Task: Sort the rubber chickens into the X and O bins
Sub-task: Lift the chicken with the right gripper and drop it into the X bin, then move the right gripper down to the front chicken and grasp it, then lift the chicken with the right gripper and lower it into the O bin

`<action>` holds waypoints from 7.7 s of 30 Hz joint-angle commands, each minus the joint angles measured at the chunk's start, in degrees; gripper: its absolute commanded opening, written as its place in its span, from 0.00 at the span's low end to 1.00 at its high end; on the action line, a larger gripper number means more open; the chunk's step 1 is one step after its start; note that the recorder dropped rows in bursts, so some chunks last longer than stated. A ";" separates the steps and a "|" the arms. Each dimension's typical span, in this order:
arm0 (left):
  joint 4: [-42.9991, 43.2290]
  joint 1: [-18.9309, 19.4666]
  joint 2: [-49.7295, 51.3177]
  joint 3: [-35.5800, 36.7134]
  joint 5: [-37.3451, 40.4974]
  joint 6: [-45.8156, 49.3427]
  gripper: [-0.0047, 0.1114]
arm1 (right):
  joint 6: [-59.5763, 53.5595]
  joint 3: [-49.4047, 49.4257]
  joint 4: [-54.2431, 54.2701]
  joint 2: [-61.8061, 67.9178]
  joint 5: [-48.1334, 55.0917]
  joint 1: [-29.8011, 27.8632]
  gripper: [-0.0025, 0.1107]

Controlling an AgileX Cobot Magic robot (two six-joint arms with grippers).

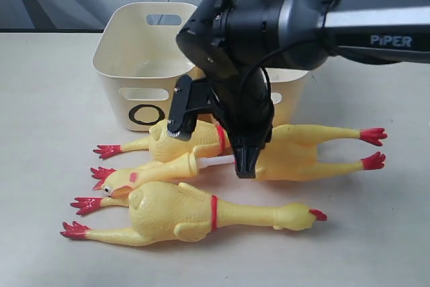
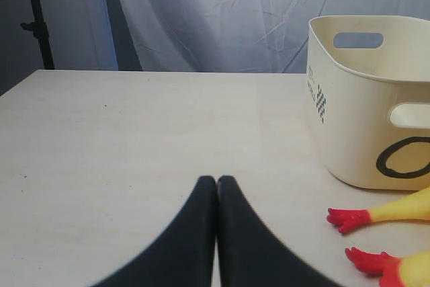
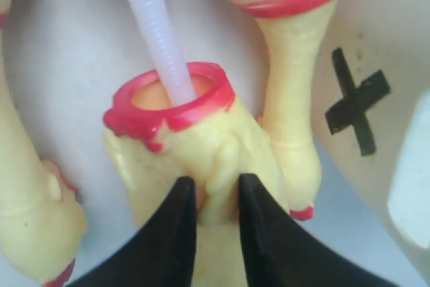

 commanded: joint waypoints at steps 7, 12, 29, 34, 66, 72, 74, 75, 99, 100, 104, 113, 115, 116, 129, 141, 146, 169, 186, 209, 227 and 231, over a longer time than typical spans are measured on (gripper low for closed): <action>0.00 -0.20 -0.30 -0.14 -0.76 -0.25 0.04 | 2.94 -0.01 1.14 -6.61 0.60 -1.43 0.14; 0.00 -0.20 -0.30 -0.14 -0.76 -0.25 0.04 | 1.32 -0.01 0.86 -9.67 0.60 -1.43 0.02; 0.00 -0.20 -0.30 -0.14 -0.76 -0.25 0.04 | 3.93 -0.12 -14.31 -28.96 -11.45 -1.43 0.02; 0.00 -0.20 -0.30 -0.14 -0.76 -0.25 0.04 | 4.80 -0.12 -14.08 -27.12 -19.68 -1.43 0.02; 0.00 -0.20 -0.30 -0.14 -0.76 -0.25 0.04 | 73.65 -0.12 -41.60 -15.21 -50.20 -14.06 0.48; 0.00 -0.20 -0.30 -0.14 -0.76 -0.25 0.04 | 74.07 -0.12 -37.71 -14.46 -47.86 -14.06 0.50; 0.00 -0.20 -0.30 -0.14 -0.76 -0.25 0.04 | 74.07 -0.12 -37.09 -15.37 -44.96 -14.06 0.45; 0.00 -0.20 -0.30 -0.14 -0.76 -0.25 0.04 | 73.96 -0.12 -36.39 -15.97 -43.28 -13.94 0.42; 0.00 -0.20 -0.30 -0.14 -0.76 -0.25 0.04 | -12.04 -0.12 42.41 -12.62 -6.08 -13.94 0.41; 0.00 -0.20 -0.30 -0.14 -0.76 -0.25 0.04 | -12.04 -0.12 42.41 -11.45 -5.93 -13.94 0.42; 0.00 -0.20 -0.30 -0.14 -0.76 -0.25 0.04 | -13.32 -0.12 46.87 -5.93 -0.65 -13.79 0.44; 0.00 -0.20 -0.30 -0.14 -0.76 -0.25 0.04 | -18.29 -0.12 42.03 1.32 0.60 -5.13 0.45; 0.00 -0.20 -0.30 -0.14 -0.76 -0.25 0.04 | -18.18 -0.12 42.37 2.43 0.60 -3.12 0.49; 0.00 -0.20 -0.30 -0.14 -0.76 -0.25 0.04 | -18.17 -0.12 42.37 2.78 0.60 -1.98 0.54; 0.00 -0.20 -0.30 -0.14 -0.76 -0.25 0.04 | -5.95 -0.12 22.84 9.01 -1.94 4.87 0.61; 0.00 -0.20 -0.30 -0.14 -0.76 -0.25 0.04 | 0.66 -0.12 20.43 16.32 0.60 4.87 0.25; 0.00 -0.20 -0.30 -0.14 -0.76 -0.25 0.04 | 0.31 -0.12 20.32 16.17 0.60 4.98 0.04; 0.00 -0.20 -0.30 -0.14 -0.76 -0.25 0.04 | 7.95 -17.84 18.73 -8.97 -33.34 4.87 0.01; 0.00 -0.20 -0.30 -0.14 -0.76 -0.25 0.04 | 9.06 -17.84 25.86 3.41 -76.78 -2.95 0.01; 0.00 -0.20 -0.30 -0.14 -0.76 -0.25 0.04 | 8.95 -17.84 39.14 7.56 -80.17 -8.20 0.52; 0.00 -0.20 -0.30 -0.14 -0.76 -0.25 0.04 | 8.91 -17.84 38.94 6.32 -75.68 -8.34 0.73; 0.00 -0.20 -0.30 -0.14 -0.76 -0.25 0.04 | 8.60 -17.84 38.94 3.67 -71.16 -8.34 0.73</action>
